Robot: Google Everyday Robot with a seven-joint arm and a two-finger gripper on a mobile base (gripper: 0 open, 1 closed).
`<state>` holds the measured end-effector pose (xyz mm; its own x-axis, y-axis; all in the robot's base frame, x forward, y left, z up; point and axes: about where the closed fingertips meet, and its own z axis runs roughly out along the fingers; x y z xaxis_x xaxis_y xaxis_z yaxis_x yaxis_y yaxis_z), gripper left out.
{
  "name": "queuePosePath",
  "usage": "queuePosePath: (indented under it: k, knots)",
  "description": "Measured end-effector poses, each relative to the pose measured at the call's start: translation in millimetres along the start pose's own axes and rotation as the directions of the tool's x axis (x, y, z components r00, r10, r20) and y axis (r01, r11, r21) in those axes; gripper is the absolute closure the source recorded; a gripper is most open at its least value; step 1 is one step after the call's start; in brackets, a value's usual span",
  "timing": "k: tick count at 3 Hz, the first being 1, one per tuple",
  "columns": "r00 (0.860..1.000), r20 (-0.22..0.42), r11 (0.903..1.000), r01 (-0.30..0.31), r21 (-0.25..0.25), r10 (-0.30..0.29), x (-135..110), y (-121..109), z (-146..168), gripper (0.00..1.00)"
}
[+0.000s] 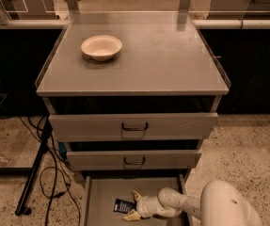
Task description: Pick rxbar blueberry from bottom drawer and place on counter
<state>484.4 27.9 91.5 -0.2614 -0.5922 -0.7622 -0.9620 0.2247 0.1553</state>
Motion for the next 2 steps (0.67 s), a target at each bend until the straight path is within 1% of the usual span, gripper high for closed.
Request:
queuePosePath:
  k: [2]
  knots:
    - [1.000, 0.000, 1.0000, 0.000, 0.000, 0.000, -4.3, 0.2, -4.1, 0.88]
